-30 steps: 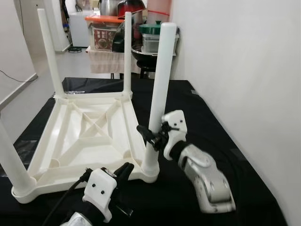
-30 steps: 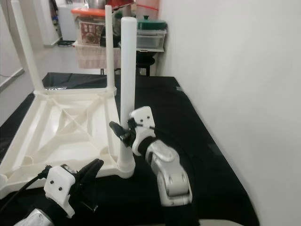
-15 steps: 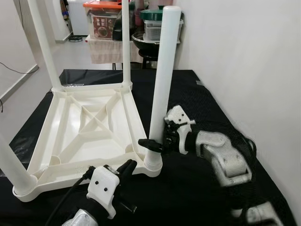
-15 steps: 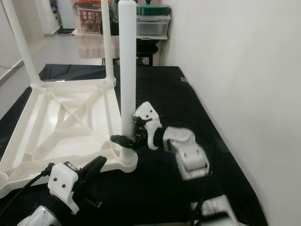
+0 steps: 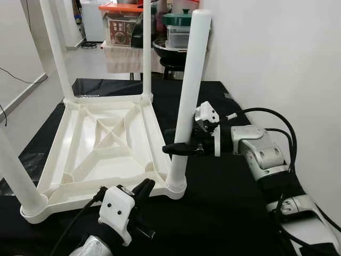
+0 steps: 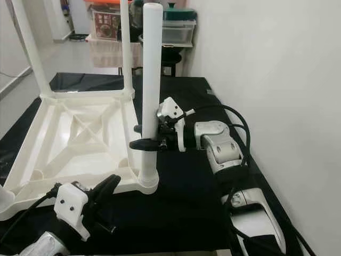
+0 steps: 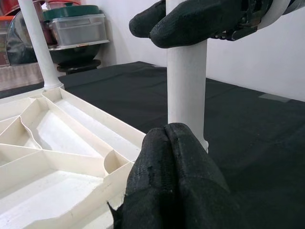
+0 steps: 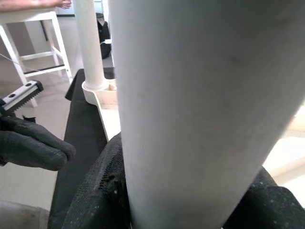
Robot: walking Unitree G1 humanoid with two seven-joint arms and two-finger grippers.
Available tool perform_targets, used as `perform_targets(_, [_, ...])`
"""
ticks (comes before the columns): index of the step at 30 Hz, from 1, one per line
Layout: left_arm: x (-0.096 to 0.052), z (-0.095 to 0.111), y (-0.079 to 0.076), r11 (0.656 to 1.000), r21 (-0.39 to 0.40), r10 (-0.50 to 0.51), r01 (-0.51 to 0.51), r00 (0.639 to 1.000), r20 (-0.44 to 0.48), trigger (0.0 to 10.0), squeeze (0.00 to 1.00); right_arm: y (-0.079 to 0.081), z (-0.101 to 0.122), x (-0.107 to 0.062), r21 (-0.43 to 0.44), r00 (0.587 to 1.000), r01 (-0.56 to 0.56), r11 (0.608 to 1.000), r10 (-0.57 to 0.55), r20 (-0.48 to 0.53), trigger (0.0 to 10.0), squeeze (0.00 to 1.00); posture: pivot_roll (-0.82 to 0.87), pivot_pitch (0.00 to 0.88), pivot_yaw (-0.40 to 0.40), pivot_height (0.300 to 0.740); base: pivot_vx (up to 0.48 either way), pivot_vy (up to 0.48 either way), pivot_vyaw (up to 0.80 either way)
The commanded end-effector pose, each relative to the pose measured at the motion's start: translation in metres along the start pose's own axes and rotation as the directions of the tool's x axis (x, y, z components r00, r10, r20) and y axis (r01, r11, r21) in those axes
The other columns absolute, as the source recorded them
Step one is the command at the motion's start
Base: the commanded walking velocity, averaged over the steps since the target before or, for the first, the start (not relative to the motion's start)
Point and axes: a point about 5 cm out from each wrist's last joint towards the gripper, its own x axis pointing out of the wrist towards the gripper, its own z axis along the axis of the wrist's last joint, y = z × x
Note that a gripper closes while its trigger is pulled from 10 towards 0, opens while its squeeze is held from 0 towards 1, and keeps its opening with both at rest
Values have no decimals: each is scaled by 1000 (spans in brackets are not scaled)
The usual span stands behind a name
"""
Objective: Building children table
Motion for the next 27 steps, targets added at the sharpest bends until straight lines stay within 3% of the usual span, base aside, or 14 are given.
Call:
perform_targets(1, [0, -5, -1, 1000, -21, -1, 1, 1000, -22, 10000, 0, -2, -5, -3, 0, 1000, -1, 1000, 1, -15, 0, 0, 45, 0, -95, 740, 0, 0, 0])
perform_targets(8, [0, -5, -1, 1000, -22, -1, 1, 1000, -23, 10000, 0, -2, -16, -8, 31, 1000, 10, 999, -10, -13, 0, 0, 52, 0, -93, 740, 0, 0, 0])
perform_targets(10, [-1, -4, -2, 1000, -23, -1, 1, 1000, -23, 10000, 0, 1, -36, -18, 73, 995, 78, 994, -74, -65, 0, 0, 40, 0, -94, 740, 0, 0, 0])
perform_targets(11, [-1, -4, -2, 1000, -23, -2, 1, 1000, -23, 10000, 0, 6, -50, -17, 92, 981, 162, 982, -151, -122, 0, 0, 39, 0, -109, 740, 0, 0, 0])
perform_targets(13, [-1, -4, -1, 1000, -23, -2, 1, 1000, -23, 10000, 0, 10, -59, -16, 98, 966, 220, 971, -202, -160, 0, 0, 39, 0, -109, 740, 0, 0, 0])
perform_targets(14, [-2, -3, -1, 1000, -23, -2, 1, 1000, -22, 10000, 0, 17, -76, -2, 169, 865, 492, 854, -458, -205, 0, 0, 42, 5, -118, 740, 0, 0, 0])
perform_targets(15, [-3, -2, -1, 1000, -23, -1, 1, 1000, -21, 10000, 0, 35, -93, 7, 220, 755, 651, 727, -587, -292, 0, 0, 46, 16, -117, 740, 0, 0, 0])
perform_targets(16, [-3, -2, 0, 1000, -23, -1, 0, 1000, -21, 10000, 0, 52, -100, 15, 235, 700, 711, 663, -634, -330, 0, 0, 47, 17, -114, 740, 0, 0, 0])
perform_targets(17, [-3, -2, 0, 1000, -23, -1, 0, 1000, -21, 10000, 0, 52, -100, 15, 235, 700, 711, 663, -634, -330, 0, 0, 47, 17, -114, 740, 0, 0, 0])
perform_targets(18, [-4, -2, 0, 1000, -22, 0, -1, 1000, -22, 10000, 0, 66, -101, 21, 244, 660, 750, 615, -669, -343, 0, 0, 44, 11, -105, 740, 0, 0, 0])
perform_targets(23, [-4, -3, 1, 1000, -23, 0, 0, 1000, -26, 10000, 0, 72, -91, 33, 265, 661, 750, 606, -686, -303, 0, 0, 33, 0, -93, 740, 0, 0, 0])
perform_targets(25, [-4, -4, 1, 999, -39, -8, 7, 1000, -26, 10000, 0, 66, -87, 37, 247, 675, 738, 628, -675, -297, 0, 0, 34, 0, -91, 740, 0, 0, 0])
perform_targets(26, [-4, -4, 1, 999, -44, -10, 9, 1000, -26, 10000, 0, 64, -87, 37, 236, 678, 735, 636, -671, -300, 3255, 0, 34, 0, -91, 740, 0, 0, 0])
perform_targets(27, [-4, -4, 1, 999, -44, -10, 9, 1000, -26, 10000, 0, 64, -87, 37, 236, 678, 735, 636, -671, -300, 3255, 0, 34, 0, -91, 740, 0, 0, 0])
